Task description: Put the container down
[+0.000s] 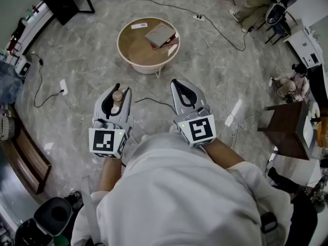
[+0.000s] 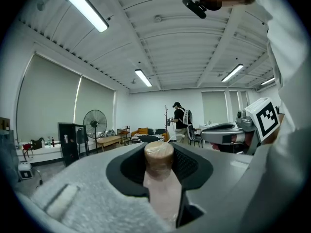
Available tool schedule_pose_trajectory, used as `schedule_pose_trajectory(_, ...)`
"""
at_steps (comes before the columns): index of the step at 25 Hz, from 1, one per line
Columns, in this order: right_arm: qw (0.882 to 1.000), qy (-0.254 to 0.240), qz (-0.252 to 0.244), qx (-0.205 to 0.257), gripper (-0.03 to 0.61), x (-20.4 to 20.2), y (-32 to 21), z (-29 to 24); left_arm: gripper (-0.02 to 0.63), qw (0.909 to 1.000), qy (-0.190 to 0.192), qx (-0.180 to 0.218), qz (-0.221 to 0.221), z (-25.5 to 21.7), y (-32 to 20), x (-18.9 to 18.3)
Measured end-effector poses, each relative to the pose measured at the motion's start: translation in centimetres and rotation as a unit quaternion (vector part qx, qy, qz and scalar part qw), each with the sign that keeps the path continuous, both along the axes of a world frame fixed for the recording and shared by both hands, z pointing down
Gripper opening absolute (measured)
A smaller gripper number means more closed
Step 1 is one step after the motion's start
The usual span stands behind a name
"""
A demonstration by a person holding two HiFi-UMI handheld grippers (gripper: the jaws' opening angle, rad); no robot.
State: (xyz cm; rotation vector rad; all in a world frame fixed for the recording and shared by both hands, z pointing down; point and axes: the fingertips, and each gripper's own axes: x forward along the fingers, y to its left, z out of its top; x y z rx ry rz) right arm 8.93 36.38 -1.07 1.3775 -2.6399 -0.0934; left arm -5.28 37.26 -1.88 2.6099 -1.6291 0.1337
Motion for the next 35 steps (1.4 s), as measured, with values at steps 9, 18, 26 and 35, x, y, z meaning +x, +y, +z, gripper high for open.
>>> schedule_pose_trajectory(9,1.0,0.007,0.029,-0.005,0.0,-1.2,-1.4,1.1,0.127,0.9999,0.003,-0.011,0.013,1.8,-1.7,-2.8)
schedule_pose_trajectory(18,1.0,0.003,0.023,-0.013,0.0,-1.7,-7.6,2.8,0.127,0.9998,0.007,-0.017,0.011,2.9,-7.2,-2.7)
schedule_pose_trajectory(26,1.0,-0.013,0.003,-0.016,-0.001,-2.5,-17.2,4.8,0.127,0.9999,0.005,-0.014,-0.002,4.1,-16.3,-2.7)
schedule_pose_trajectory(35,0.999,-0.027,-0.025,-0.009,0.0,-2.5,-27.2,8.1,0.127,0.9999,0.006,-0.008,-0.006,8.8,-27.0,-1.1)
